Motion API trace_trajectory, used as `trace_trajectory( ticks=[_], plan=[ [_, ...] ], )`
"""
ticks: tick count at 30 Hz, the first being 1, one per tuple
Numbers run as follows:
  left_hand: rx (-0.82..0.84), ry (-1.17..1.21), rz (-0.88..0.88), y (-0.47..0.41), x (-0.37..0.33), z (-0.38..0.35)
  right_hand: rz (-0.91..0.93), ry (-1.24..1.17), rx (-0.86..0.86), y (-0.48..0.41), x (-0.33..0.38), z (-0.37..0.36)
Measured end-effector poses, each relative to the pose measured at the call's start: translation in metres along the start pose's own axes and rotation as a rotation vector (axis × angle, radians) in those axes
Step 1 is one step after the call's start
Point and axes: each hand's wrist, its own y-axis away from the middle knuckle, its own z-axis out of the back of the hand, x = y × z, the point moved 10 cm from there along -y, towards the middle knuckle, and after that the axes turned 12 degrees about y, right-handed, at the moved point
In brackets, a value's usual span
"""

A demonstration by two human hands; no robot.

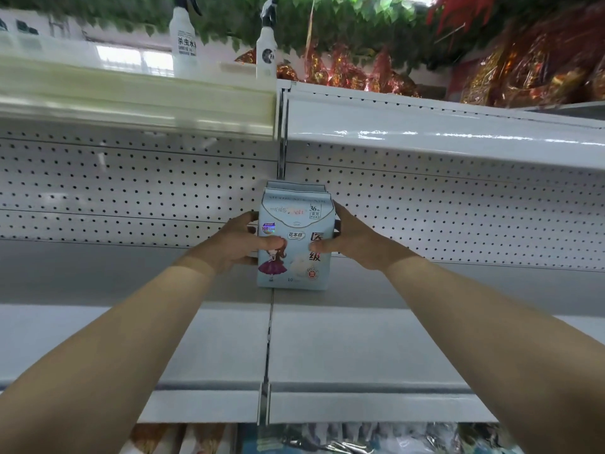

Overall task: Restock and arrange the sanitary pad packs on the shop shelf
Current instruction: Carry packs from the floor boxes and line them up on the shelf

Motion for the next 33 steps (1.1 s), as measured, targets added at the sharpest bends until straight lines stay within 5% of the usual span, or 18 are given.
trace_trajectory(
  ticks=[9,33],
  plan=[
    [0.058,-0.06,0.047,0.001,0.004,-0.007,0.01,0.148,-0.008,0.001,-0.003,-0.001],
    [0.056,-0.06,0.081,0.012,0.0,0.001,-0.02,0.075,-0.007,0.009,0.011,-0.028]
  ],
)
